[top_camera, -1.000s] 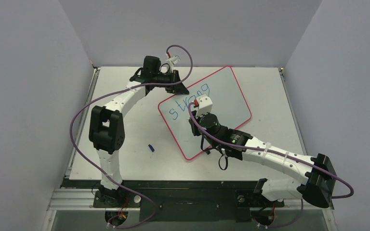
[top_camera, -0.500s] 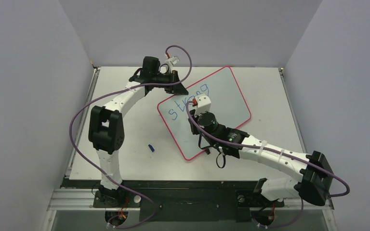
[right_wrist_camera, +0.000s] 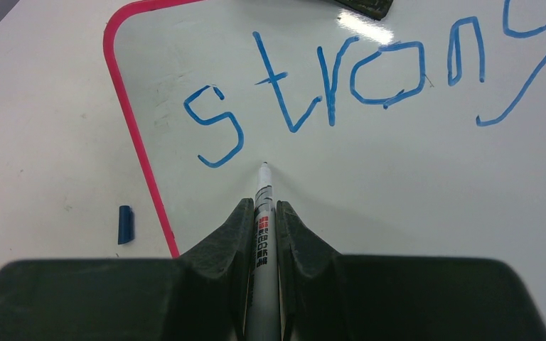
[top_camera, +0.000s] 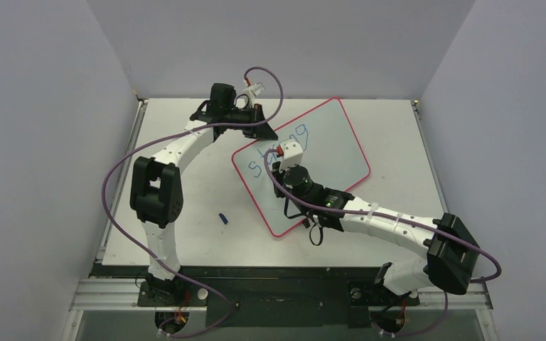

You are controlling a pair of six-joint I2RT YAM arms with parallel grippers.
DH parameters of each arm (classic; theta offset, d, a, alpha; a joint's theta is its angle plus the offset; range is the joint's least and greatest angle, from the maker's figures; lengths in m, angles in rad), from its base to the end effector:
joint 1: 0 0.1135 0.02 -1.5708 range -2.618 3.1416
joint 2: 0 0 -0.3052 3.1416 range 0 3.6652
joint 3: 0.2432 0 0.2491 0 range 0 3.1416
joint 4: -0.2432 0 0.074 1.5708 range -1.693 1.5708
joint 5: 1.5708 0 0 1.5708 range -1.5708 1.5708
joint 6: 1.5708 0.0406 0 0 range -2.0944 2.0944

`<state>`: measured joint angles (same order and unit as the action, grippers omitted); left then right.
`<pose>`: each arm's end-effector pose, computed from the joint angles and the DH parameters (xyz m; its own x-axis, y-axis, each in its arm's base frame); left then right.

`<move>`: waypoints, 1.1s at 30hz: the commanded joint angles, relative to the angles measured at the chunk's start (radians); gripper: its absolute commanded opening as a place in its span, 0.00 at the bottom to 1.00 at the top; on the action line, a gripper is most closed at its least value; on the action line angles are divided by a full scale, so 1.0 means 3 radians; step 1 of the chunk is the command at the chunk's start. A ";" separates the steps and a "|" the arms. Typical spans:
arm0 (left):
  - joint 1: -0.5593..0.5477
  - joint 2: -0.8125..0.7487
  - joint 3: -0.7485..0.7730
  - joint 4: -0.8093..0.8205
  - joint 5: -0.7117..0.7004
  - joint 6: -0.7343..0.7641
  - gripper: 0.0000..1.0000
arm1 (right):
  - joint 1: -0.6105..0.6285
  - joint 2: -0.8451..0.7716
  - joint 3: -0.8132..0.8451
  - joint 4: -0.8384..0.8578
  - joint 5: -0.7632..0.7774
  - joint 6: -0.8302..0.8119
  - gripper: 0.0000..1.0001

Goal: Write a sentence on the whiteboard

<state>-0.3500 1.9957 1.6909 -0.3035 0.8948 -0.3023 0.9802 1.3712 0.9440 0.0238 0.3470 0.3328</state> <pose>0.4363 -0.1930 0.3194 -0.7554 0.0774 -0.6507 0.6191 0.4099 -0.6699 0.1827 0.2478 0.3230 -0.4049 -0.0522 -0.9129 -0.5022 0.8470 0.1743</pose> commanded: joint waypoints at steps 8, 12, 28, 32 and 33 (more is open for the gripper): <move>-0.0014 -0.0199 -0.0002 0.0040 0.0085 0.0246 0.00 | -0.0071 0.0191 0.0049 0.0352 -0.0040 0.0042 0.00; -0.0014 -0.0204 -0.0001 0.0040 0.0081 0.0243 0.00 | -0.0074 0.0252 0.0062 0.0370 -0.0062 0.0046 0.00; -0.0014 -0.0205 -0.0011 0.0045 0.0079 0.0241 0.00 | -0.0049 0.0438 0.0097 0.0370 -0.0180 0.0082 0.00; -0.0014 -0.0202 -0.0012 0.0048 0.0075 0.0238 0.00 | -0.0025 0.0471 0.0104 0.0359 -0.0193 0.0082 0.00; -0.0014 -0.0201 -0.0012 0.0049 0.0075 0.0237 0.00 | -0.0018 0.0484 0.0107 0.0354 -0.0197 0.0084 0.00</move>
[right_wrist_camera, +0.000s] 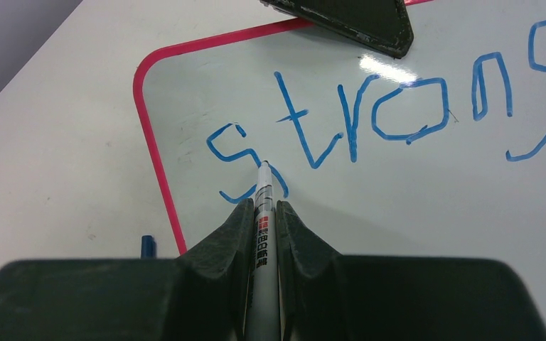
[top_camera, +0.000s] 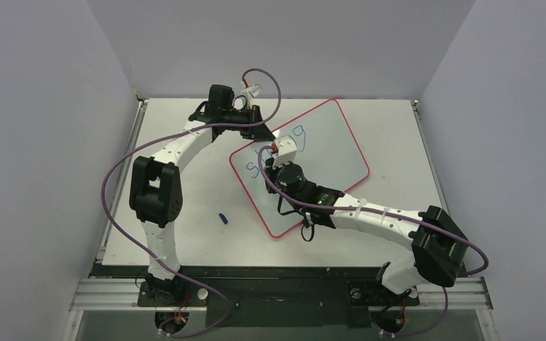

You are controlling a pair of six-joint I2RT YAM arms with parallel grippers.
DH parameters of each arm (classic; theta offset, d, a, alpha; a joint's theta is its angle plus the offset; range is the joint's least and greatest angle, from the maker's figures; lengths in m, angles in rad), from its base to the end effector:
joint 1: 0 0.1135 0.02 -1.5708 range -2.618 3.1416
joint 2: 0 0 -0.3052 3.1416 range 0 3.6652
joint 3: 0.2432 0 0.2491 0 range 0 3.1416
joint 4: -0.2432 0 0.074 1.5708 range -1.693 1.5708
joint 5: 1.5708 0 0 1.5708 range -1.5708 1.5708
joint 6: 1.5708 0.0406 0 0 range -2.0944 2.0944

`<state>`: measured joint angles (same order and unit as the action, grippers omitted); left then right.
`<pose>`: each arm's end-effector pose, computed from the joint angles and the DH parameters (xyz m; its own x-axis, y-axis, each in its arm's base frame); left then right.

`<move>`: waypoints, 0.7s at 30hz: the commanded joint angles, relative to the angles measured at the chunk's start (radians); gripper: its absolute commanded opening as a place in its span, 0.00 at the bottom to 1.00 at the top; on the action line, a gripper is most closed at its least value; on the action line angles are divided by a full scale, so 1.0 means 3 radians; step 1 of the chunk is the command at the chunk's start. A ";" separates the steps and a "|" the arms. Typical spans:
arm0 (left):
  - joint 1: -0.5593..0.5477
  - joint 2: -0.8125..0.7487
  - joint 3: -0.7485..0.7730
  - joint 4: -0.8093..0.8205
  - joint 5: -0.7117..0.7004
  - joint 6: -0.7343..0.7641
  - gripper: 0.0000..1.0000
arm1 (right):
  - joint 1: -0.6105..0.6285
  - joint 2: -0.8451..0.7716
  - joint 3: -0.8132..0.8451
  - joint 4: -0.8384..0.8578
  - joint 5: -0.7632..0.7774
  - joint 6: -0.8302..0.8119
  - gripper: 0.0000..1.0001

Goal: Write a sentence on the whiteboard

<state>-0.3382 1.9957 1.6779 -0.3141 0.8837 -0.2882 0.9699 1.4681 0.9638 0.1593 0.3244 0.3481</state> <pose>0.4374 -0.1871 0.3141 -0.7613 0.0767 -0.6438 0.6076 0.4309 -0.6672 0.2002 0.2692 0.3147 -0.3886 0.0050 -0.9214 -0.5103 0.8315 0.2197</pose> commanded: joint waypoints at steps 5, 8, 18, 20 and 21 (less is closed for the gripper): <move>-0.0054 -0.0204 0.0032 0.0084 0.0110 0.0194 0.00 | 0.0059 0.0136 0.0019 -0.0144 -0.0109 0.0040 0.00; -0.0054 -0.0201 0.0036 0.0083 0.0112 0.0189 0.00 | 0.0076 0.0069 -0.0005 -0.0192 -0.0087 0.0036 0.00; -0.0054 -0.0215 0.0032 0.0081 0.0106 0.0194 0.00 | 0.0156 -0.0017 -0.0267 -0.0247 0.0006 0.0105 0.00; -0.0054 -0.0216 0.0026 0.0081 0.0104 0.0196 0.00 | 0.0159 -0.0045 -0.0342 -0.0245 0.0039 0.0127 0.00; -0.0054 -0.0218 0.0026 0.0081 0.0103 0.0195 0.00 | 0.0160 -0.0075 -0.0364 -0.0245 0.0051 0.0136 0.00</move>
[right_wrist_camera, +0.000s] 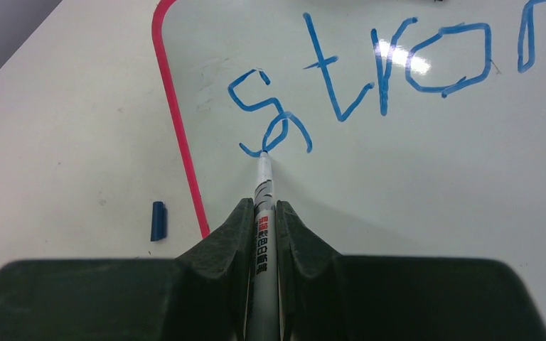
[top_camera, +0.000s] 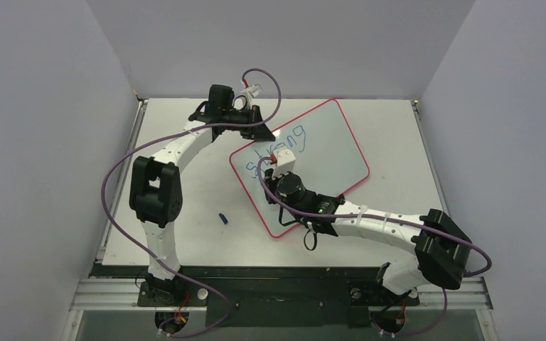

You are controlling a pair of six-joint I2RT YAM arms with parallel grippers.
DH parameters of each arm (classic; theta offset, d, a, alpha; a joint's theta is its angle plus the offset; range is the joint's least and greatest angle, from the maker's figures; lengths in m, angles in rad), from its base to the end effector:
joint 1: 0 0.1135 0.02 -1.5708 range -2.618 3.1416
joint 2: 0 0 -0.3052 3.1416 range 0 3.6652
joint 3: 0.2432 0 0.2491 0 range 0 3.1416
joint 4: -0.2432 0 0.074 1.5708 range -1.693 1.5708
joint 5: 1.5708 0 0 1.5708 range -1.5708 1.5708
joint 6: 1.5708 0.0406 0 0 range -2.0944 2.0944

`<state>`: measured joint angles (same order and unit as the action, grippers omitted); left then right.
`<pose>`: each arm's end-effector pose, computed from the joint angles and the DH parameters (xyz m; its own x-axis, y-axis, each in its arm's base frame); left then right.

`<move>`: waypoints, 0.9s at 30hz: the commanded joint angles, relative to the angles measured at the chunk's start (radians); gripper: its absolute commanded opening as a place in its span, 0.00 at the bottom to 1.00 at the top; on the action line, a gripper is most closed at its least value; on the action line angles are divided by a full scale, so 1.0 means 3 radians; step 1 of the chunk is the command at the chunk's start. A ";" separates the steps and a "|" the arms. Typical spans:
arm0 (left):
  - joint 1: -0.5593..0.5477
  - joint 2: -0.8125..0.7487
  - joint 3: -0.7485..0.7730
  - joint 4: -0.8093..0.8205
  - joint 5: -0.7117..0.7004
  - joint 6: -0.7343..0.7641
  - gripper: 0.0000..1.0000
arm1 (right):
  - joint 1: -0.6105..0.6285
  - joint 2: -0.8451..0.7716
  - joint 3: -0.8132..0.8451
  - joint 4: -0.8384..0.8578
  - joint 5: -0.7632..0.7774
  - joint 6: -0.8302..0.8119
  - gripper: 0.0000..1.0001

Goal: Write a sentence on the whiteboard

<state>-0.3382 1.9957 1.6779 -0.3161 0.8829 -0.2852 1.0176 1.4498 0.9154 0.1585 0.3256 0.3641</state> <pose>0.4373 -0.1871 0.3139 -0.7607 0.0782 -0.6444 0.6085 0.4318 -0.6658 0.1825 0.2709 0.3037 -0.4116 -0.0244 -0.9110 -0.5385 0.8130 0.2215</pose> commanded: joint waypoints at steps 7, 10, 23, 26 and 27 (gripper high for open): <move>-0.0054 -0.0215 0.0032 0.0088 0.0109 0.0187 0.00 | -0.0008 -0.0121 -0.0320 -0.0308 0.0213 0.0082 0.00; -0.0055 -0.0219 0.0029 0.0083 0.0103 0.0189 0.00 | -0.0008 -0.0130 -0.0337 -0.0360 0.0232 0.0084 0.00; -0.0054 -0.0215 0.0046 0.0068 0.0103 0.0194 0.00 | 0.0148 -0.0128 -0.0402 -0.0516 0.0197 0.0084 0.00; -0.0054 -0.0219 0.0044 0.0063 0.0096 0.0203 0.00 | 0.0228 -0.0094 -0.0338 -0.0518 0.0175 0.0067 0.00; -0.0054 -0.0220 0.0043 0.0062 0.0092 0.0206 0.00 | 0.0265 -0.0069 -0.0321 -0.0518 0.0171 0.0063 0.00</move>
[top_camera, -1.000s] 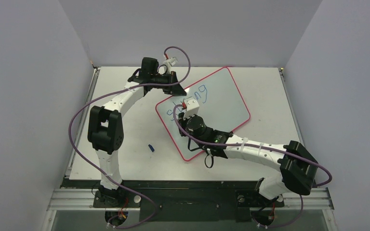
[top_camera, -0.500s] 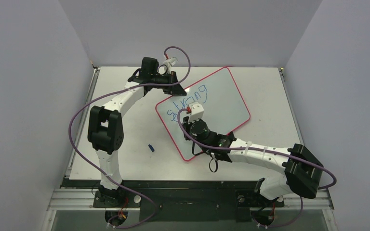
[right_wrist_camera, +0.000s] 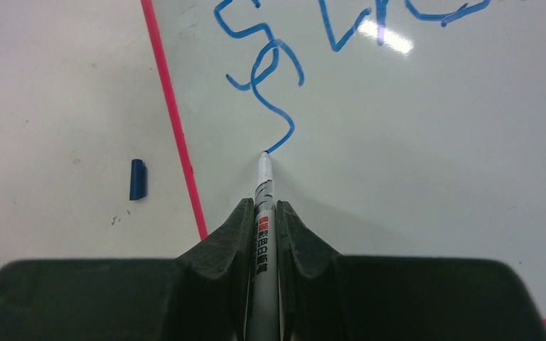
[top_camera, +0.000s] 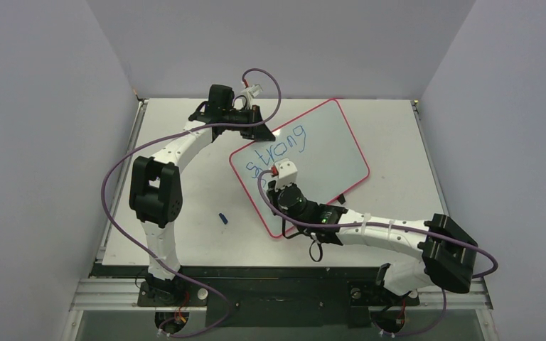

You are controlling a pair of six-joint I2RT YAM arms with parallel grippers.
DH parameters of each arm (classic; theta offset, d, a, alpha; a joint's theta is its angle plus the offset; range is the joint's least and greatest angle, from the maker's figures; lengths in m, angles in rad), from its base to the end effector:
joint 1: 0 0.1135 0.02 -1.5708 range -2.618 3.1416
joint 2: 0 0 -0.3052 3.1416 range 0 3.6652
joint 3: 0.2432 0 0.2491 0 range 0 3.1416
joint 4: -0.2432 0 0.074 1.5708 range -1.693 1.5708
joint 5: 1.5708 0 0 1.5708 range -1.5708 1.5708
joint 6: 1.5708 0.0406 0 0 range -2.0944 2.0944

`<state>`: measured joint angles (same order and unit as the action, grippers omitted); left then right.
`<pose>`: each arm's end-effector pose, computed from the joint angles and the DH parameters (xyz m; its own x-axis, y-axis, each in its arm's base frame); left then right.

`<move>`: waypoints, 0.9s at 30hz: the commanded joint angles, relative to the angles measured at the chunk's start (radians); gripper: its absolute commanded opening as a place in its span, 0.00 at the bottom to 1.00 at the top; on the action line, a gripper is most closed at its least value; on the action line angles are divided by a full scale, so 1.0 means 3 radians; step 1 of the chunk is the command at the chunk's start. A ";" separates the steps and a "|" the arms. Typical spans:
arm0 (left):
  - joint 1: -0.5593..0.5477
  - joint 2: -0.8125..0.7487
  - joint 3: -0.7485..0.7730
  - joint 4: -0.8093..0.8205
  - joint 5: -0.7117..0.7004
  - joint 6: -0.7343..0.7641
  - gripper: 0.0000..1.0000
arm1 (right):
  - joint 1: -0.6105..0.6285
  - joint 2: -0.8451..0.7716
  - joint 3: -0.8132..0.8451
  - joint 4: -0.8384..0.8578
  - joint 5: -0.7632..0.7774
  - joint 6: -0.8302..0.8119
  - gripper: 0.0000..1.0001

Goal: Write a sentence on the whiteboard

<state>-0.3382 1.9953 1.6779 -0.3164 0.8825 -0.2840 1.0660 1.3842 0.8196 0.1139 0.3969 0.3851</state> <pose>0.4372 -0.1870 0.3140 -0.7598 0.0786 -0.6454 0.6093 0.4321 -0.6648 0.1588 0.2550 0.2862 -0.4353 -0.0714 -0.8975 -0.5130 0.8388 0.1821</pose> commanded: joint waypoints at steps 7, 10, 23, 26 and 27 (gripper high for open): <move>-0.0051 -0.0229 0.0042 0.0058 0.0089 0.0209 0.00 | 0.0161 0.0301 0.0295 -0.0464 -0.0042 -0.0033 0.00; -0.0054 -0.0236 0.0039 0.0050 0.0086 0.0213 0.00 | 0.0159 0.0312 0.0473 -0.0521 -0.0009 -0.0080 0.00; -0.0054 -0.0230 0.0051 0.0015 0.0057 0.0255 0.00 | -0.0237 -0.0310 0.0368 -0.0558 -0.0095 -0.0065 0.00; -0.0054 -0.0228 0.0043 0.0004 0.0046 0.0268 0.00 | -0.0390 -0.0381 0.0316 -0.0558 -0.0188 -0.0078 0.00; -0.0054 -0.0228 0.0042 0.0000 0.0045 0.0270 0.00 | -0.0410 -0.0396 0.0316 -0.0569 -0.0201 -0.0096 0.00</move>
<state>-0.3443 1.9800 1.6779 -0.3244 0.8932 -0.2760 0.9798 1.3125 0.9310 -0.0692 0.3679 0.3557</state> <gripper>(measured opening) 0.069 0.098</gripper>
